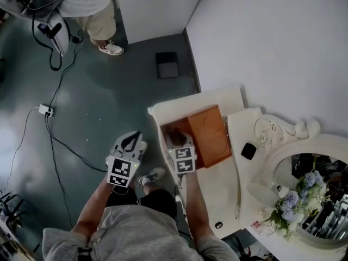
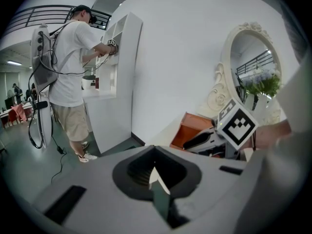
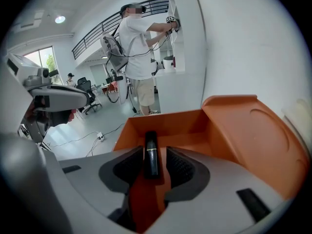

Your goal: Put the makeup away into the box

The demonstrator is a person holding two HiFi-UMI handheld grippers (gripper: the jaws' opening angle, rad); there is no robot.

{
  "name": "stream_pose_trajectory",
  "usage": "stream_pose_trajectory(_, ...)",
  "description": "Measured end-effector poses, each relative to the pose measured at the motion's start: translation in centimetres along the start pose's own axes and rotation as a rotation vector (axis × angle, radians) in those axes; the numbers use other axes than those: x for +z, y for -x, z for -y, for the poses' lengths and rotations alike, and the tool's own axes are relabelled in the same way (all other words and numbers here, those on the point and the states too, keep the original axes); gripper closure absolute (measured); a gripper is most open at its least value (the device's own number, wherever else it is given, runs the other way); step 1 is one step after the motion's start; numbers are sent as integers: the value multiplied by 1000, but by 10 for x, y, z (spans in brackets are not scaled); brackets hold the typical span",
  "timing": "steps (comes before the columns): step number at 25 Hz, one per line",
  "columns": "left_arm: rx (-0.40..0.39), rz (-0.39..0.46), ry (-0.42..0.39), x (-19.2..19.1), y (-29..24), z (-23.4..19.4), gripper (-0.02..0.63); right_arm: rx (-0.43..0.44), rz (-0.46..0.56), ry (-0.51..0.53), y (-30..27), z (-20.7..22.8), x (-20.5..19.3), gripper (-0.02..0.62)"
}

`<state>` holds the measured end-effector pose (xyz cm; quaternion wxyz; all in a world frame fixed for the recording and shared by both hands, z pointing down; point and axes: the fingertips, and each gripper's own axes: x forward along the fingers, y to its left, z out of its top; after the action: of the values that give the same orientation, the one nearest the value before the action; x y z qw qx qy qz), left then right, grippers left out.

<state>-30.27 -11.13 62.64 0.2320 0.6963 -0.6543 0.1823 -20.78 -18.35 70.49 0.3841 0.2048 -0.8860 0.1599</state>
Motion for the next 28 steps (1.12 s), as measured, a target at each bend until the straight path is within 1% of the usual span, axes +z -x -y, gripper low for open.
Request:
stream_pose_trajectory(3,1,7,-3,1,3,0,606,-5,12,-4,3,3,-1,439)
stream_pose_trajectory(8,-1,22,-17,8,11,2,604,-24,38,-1,15,-2,6,437)
stream_pose_trajectory(12,-9,46,-30,21,20,9,605,-55,92,-10,42,-3,25,437)
stream_pose_trajectory(15,-30,64,-54,34,24,22,604,-93,140,-18,68,3,31,437)
stream_pose_trajectory(18,-85,101,-99,57,19,40,606,-176,217,-39,103,19,44,437)
stream_pose_trajectory(21,-144,143,-150,83,19,66,604,-259,283,-74,147,32,51,438)
stream_pose_trajectory(24,-209,188,-201,109,21,98,604,-349,355,-118,194,45,49,439)
stream_pose_trajectory(28,-314,246,-274,141,24,148,604,-491,450,-191,259,64,39,439)
